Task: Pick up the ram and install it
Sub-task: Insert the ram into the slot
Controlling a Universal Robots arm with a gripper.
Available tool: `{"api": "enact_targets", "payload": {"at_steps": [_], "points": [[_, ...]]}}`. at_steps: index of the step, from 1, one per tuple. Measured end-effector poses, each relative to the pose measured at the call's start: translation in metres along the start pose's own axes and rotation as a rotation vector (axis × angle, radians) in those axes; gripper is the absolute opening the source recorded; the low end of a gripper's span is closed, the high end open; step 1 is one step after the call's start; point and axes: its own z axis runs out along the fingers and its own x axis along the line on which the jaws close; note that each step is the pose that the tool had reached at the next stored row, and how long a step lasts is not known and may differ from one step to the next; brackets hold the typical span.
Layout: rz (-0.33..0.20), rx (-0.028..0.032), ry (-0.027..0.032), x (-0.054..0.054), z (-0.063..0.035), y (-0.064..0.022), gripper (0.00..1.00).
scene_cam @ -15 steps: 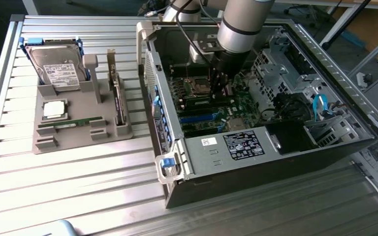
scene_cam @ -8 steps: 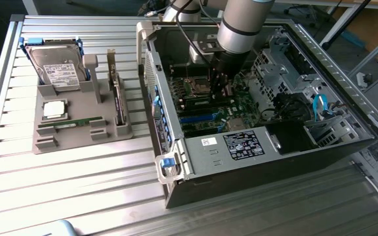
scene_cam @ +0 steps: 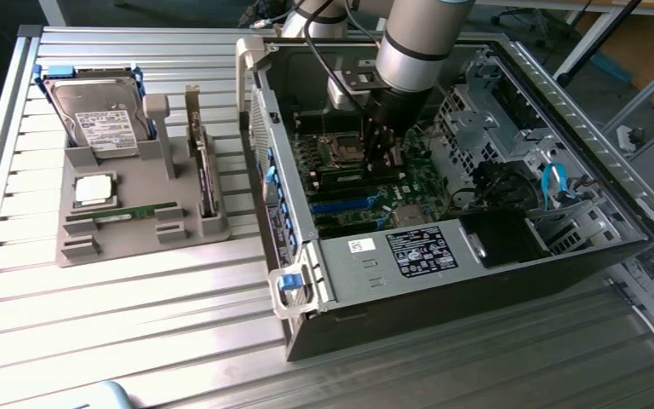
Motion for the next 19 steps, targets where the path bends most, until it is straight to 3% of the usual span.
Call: {"api": "enact_targets", "payload": {"at_steps": [19], "points": [[-0.017, 0.0002, 0.0001, -0.0001, 0.0005, 0.0000, 0.13]]}}
